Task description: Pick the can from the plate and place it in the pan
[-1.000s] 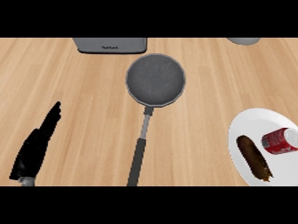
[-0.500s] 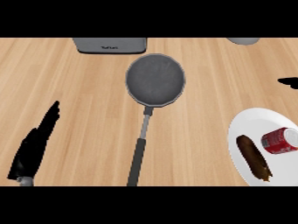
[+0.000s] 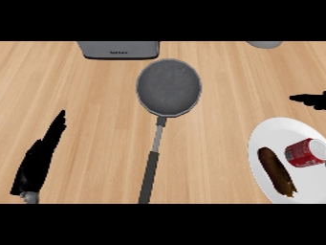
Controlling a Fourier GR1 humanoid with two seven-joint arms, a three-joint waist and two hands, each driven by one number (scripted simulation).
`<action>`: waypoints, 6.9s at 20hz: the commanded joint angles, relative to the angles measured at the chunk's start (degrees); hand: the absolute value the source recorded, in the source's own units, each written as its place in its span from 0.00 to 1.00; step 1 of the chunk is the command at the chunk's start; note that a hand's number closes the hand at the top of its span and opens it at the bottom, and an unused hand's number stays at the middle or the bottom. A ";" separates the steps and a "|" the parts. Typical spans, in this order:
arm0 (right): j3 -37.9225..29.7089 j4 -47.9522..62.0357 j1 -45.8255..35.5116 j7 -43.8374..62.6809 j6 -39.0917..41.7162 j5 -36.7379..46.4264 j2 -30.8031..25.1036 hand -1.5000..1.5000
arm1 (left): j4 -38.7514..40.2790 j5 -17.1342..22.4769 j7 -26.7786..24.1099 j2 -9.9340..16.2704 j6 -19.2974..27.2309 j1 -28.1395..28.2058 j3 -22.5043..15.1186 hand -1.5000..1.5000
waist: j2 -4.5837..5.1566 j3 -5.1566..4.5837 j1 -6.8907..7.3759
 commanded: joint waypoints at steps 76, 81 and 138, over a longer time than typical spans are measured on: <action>-4.89 10.52 -22.13 -18.79 -49.38 50.10 33.30 1.00 | -4.02 -5.04 2.49 -5.42 -10.00 -0.53 7.40 0.50 | 0.34 0.03 1.56; -6.38 23.21 -29.20 -19.48 -52.59 49.68 39.27 1.00 | -1.21 -7.69 -1.83 -8.07 -7.89 1.19 5.25 0.50 | 0.45 0.00 1.44; -37.67 59.70 -24.52 -61.43 -59.52 12.24 22.36 0.00 | -5.74 -5.99 3.12 -6.71 -10.90 0.69 7.82 0.50 | 0.35 0.09 0.91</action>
